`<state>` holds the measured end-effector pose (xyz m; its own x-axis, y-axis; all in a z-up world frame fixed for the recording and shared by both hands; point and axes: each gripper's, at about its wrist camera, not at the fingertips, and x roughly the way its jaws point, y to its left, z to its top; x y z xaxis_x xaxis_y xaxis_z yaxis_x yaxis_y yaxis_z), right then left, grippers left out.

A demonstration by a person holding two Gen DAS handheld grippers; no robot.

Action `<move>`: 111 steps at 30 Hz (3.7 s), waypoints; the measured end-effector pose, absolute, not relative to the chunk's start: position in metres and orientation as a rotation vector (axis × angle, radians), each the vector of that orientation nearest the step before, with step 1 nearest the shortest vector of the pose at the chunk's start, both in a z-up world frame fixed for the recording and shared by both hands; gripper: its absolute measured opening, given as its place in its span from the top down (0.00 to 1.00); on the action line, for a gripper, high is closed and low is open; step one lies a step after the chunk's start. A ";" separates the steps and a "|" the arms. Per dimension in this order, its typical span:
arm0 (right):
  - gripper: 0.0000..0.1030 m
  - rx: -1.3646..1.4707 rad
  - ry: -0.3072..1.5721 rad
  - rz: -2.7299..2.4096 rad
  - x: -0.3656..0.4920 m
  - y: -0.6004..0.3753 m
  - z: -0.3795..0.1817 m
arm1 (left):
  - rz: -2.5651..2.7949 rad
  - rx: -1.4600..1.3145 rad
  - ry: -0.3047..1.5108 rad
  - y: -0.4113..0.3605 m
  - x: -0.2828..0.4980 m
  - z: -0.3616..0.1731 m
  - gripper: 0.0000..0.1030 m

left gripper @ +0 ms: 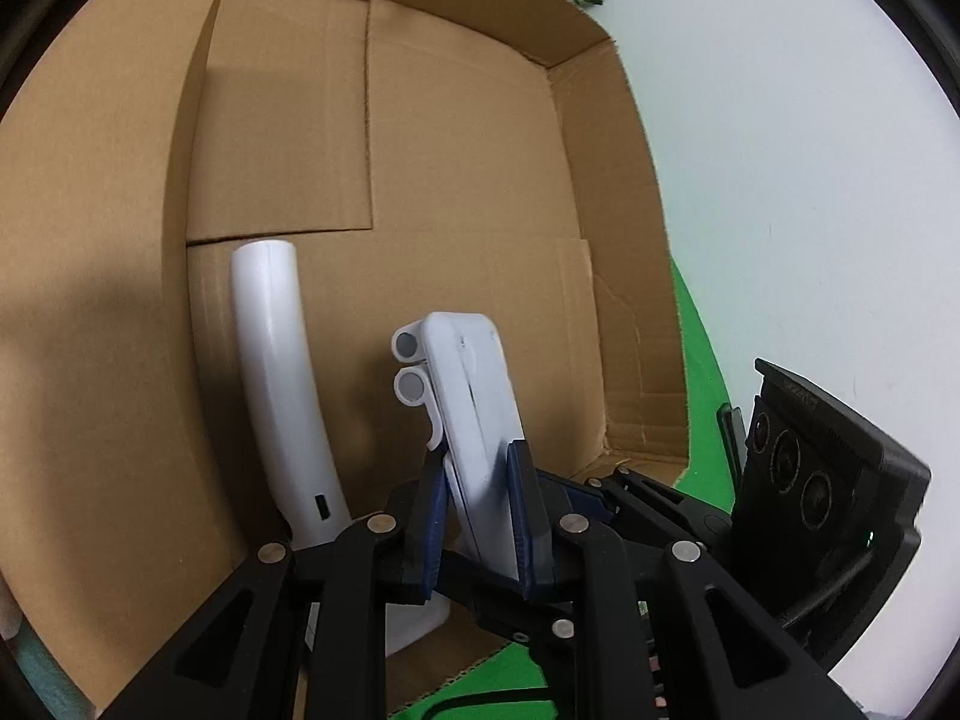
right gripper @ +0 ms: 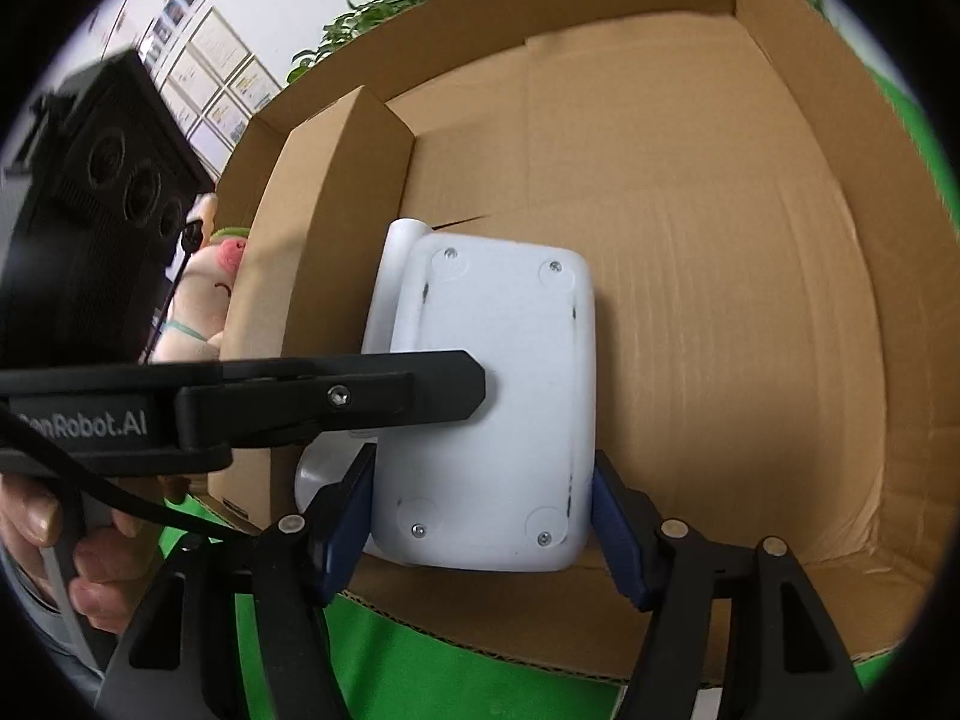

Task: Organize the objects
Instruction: 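Carry the white pad with both grippers and lower it beside the dryer, then open both grippers to release the white pad in the box, then move the right gripper toward the green-and-white medicine box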

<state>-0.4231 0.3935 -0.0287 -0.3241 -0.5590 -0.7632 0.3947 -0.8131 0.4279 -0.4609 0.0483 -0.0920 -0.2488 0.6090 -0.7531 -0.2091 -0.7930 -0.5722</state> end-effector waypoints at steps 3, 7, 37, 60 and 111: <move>0.36 1.348 -0.242 -2.147 -0.424 0.397 -0.031 | 2.093 -1.507 -0.477 0.051 -0.459 -0.093 0.87; 0.36 1.350 -0.197 -2.167 -0.419 0.399 -0.029 | 2.104 -1.542 -0.447 0.053 -0.462 -0.098 0.91; 0.44 1.271 -0.174 -2.203 -0.422 0.419 -0.011 | 2.458 -1.286 -0.272 0.029 -0.380 -0.018 0.56; 0.10 1.009 0.070 -2.499 -0.368 0.412 0.016 | 3.074 -0.896 0.064 -0.009 -0.280 0.010 0.01; 0.01 0.707 0.147 -2.723 -0.292 0.423 0.052 | 3.238 -0.899 -0.033 0.005 -0.211 0.021 0.01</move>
<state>-0.2919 0.4232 0.0519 -0.8251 -0.2827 -0.4892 0.3338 -0.9425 -0.0183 -0.2110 0.0055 0.0214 -0.8346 -0.2042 -0.5116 0.2146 -0.9759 0.0394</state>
